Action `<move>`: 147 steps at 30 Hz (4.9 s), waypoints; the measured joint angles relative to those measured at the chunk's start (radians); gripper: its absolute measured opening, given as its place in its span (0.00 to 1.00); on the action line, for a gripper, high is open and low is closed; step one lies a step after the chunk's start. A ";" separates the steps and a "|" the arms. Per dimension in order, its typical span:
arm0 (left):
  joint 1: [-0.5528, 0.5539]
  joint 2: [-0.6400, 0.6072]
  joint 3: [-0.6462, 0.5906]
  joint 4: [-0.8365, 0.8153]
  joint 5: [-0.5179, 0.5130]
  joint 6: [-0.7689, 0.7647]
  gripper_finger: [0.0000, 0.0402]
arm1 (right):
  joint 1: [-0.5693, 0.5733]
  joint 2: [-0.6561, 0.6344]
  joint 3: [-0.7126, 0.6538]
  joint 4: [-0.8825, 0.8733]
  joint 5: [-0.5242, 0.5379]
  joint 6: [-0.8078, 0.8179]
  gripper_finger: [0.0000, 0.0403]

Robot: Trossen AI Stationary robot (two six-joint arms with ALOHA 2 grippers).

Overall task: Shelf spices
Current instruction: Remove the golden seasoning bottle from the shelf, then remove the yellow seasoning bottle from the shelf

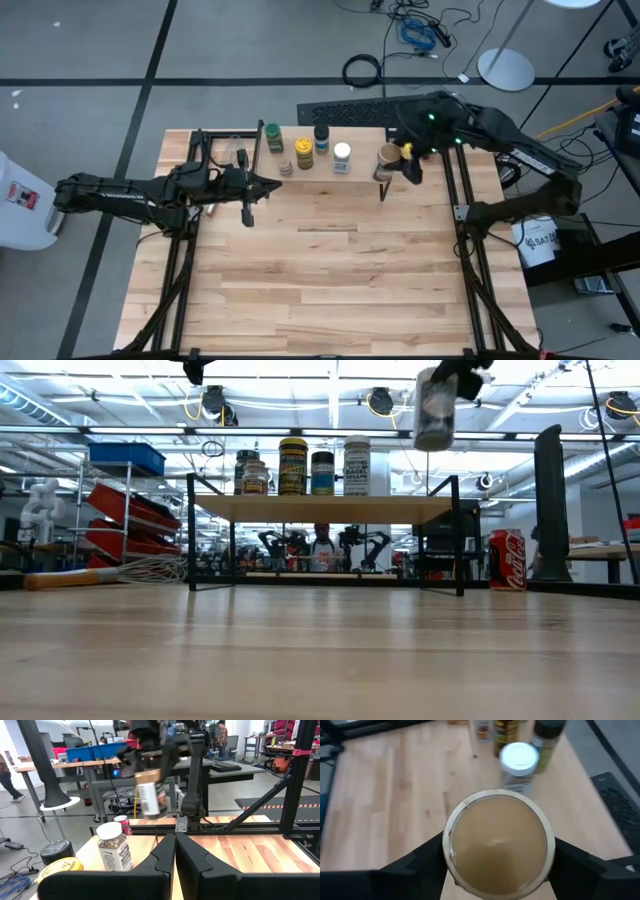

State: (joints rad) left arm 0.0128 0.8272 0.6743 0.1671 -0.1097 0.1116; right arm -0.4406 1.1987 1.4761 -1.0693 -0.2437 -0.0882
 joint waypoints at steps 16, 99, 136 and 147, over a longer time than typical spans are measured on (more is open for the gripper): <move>-0.011 0.000 0.000 0.000 0.000 -0.002 0.06 | 0.348 -0.111 -0.041 -0.126 0.003 0.265 0.67; -0.055 0.000 0.000 0.007 0.000 -0.031 0.06 | 0.849 -0.119 -0.842 0.383 0.656 0.832 0.72; 0.133 0.042 0.131 -0.061 -0.101 -0.023 0.58 | 0.848 -0.189 -0.452 0.290 0.694 0.556 0.82; 0.170 0.148 0.154 -0.120 -0.101 -0.020 0.60 | 0.849 -0.188 -0.413 0.280 0.683 0.559 0.82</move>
State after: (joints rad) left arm 0.1829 0.9748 0.8284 0.0469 -0.2108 0.0914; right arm 0.4088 1.0110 1.0634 -0.7895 0.4397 0.4709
